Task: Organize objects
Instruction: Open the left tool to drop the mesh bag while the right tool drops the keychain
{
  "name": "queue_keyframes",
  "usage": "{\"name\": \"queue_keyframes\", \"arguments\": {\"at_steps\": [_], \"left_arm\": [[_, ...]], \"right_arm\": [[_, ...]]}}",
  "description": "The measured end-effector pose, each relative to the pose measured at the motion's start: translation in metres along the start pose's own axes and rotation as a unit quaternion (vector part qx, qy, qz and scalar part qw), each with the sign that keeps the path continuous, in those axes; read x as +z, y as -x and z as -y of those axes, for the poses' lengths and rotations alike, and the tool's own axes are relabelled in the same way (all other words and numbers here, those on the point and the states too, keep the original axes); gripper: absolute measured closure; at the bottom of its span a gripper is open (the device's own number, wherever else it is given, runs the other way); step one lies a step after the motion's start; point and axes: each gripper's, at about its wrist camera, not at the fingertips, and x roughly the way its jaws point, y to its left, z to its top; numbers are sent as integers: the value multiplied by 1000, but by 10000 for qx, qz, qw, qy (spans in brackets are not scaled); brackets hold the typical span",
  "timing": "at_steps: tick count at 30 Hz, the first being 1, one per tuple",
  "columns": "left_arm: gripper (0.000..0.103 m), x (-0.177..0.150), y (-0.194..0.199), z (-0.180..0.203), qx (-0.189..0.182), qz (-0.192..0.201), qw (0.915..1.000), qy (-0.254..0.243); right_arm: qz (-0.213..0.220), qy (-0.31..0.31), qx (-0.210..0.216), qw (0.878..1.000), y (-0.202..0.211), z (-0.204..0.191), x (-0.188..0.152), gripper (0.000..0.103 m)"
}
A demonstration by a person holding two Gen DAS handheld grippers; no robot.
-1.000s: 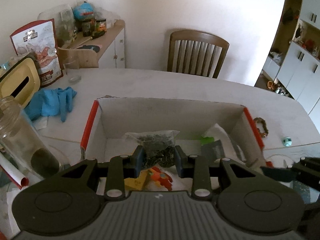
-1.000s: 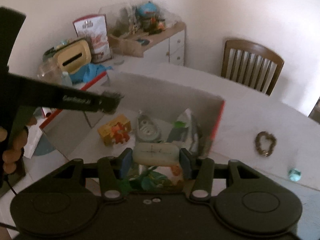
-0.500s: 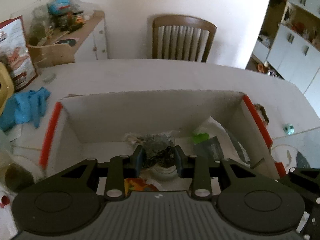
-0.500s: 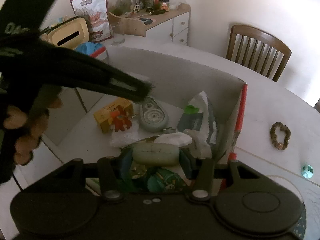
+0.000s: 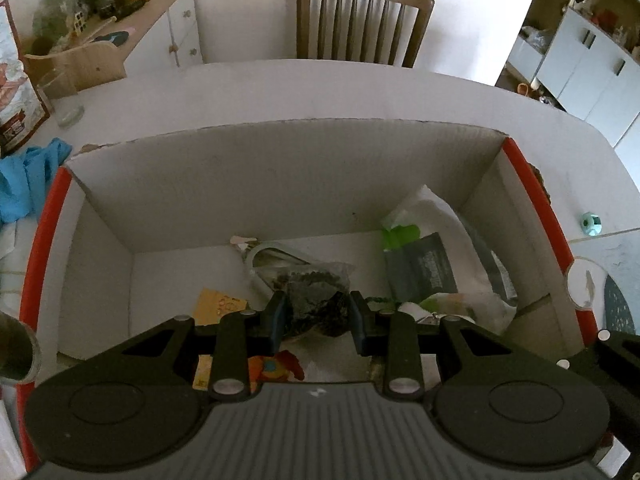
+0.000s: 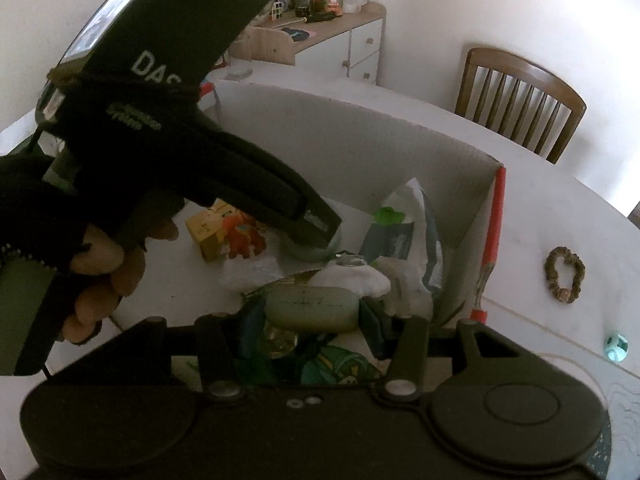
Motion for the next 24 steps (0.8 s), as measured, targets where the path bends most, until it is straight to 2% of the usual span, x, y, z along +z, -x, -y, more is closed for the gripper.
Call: {"name": "queue_keyframes", "arguments": {"at_steps": [8,10,13,18,20,24], "left_arm": [[70,-2,4,1,28,25,10000,61],[70,-2,6,1,36,27,9999,94],[60,-3,11,-1,59,100,9998,149],[56,-3,22,-3,81,213,9996,146],[47,-4,27,-3,95,278,9995,152],[46,-6,39,-1,100,409,9991,111]], "right_arm": [[-15,28,49,10000,-1,1,0,51],[17,46,60,10000,1,2,0,46],[54,56,36,10000,3,2,-1,44],[103,-58,64,9999,7,6,-1,44],[151,-103,79,9998,11,8,-1,42],[252,-171,141,9994,20,11,-2,40]]}}
